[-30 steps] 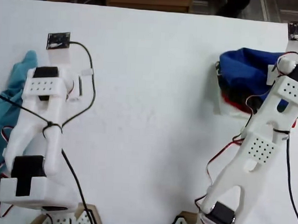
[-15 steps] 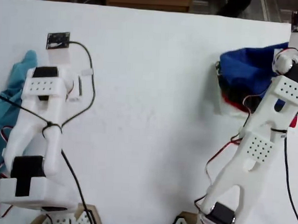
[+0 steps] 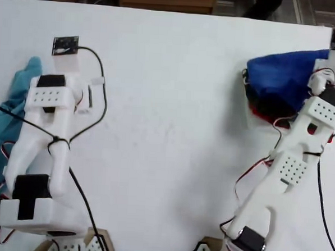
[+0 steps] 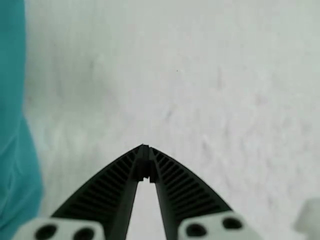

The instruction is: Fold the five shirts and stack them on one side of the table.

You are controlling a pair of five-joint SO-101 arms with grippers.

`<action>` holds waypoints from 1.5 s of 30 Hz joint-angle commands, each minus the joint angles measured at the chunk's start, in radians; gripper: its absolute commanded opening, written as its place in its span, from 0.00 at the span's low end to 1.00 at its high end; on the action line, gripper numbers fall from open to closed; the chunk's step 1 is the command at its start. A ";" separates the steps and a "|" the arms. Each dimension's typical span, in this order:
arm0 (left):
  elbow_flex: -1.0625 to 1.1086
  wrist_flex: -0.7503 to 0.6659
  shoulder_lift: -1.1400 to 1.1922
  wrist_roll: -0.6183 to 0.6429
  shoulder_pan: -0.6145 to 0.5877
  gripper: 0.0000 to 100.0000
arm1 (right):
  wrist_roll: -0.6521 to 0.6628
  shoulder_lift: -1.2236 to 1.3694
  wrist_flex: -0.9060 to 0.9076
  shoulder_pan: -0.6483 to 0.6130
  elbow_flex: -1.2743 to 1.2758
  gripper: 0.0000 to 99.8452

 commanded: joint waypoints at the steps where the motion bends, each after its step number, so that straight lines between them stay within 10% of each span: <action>1: -0.016 -0.002 -0.051 -0.003 -0.003 0.03 | -0.008 -0.019 -0.021 0.035 -0.035 0.02; 13: -0.016 0.000 -0.049 -0.003 -0.009 0.03 | -0.433 -0.280 0.180 0.051 -0.035 0.02; 27: -0.008 0.083 -0.256 -0.005 -0.003 0.03 | -0.199 -0.483 0.756 -0.183 -0.034 0.02; 45: 0.568 -0.158 -0.723 -0.204 -0.009 0.03 | -0.144 -0.343 0.967 -0.344 0.031 0.02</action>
